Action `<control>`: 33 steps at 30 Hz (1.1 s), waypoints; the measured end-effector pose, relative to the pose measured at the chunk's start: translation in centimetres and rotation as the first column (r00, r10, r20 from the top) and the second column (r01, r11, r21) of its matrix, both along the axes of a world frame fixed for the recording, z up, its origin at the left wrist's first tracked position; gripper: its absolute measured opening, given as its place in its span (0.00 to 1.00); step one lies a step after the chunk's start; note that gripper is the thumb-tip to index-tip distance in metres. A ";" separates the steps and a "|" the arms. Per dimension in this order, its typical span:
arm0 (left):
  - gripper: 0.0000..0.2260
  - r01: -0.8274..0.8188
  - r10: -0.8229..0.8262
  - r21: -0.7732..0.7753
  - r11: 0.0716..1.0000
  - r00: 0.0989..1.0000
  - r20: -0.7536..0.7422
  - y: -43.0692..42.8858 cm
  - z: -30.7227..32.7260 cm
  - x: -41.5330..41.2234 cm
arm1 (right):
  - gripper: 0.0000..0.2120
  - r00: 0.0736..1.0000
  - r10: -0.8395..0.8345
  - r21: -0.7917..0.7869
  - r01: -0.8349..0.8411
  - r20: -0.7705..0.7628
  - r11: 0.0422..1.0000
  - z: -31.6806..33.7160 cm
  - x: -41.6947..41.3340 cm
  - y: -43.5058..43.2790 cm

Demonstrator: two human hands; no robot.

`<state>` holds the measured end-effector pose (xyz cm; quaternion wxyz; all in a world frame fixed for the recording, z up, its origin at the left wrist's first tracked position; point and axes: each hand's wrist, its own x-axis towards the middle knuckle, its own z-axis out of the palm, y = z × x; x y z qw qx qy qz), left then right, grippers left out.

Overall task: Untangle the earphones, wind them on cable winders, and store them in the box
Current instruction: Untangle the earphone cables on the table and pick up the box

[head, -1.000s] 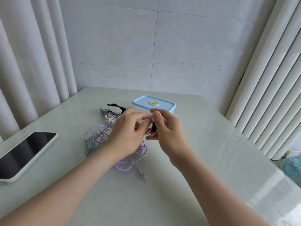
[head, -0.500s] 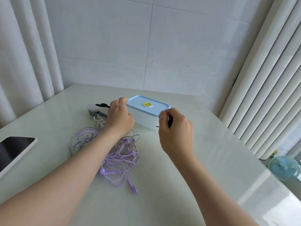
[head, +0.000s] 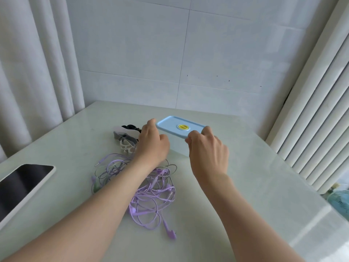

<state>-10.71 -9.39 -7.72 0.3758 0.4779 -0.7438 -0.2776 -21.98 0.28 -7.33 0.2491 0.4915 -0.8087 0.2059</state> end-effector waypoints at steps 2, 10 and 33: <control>0.24 -0.005 0.005 0.021 1.000 1.000 -0.030 0.0 0.3 -0.1 | 0.05 1.000 0.007 -0.039 -0.006 0.014 0.999 -0.2 -0.4 0.1; 0.17 -0.091 0.116 0.111 0.990 0.963 -0.242 0.9 1.0 -0.6 | 0.03 0.867 0.220 -0.229 -0.127 0.446 0.965 -0.2 -3.2 1.4; 0.24 -0.111 0.116 0.044 0.993 0.985 -0.131 1.9 -0.2 -0.9 | 0.08 0.738 0.219 -0.255 -0.066 0.639 0.965 0.3 -3.7 1.1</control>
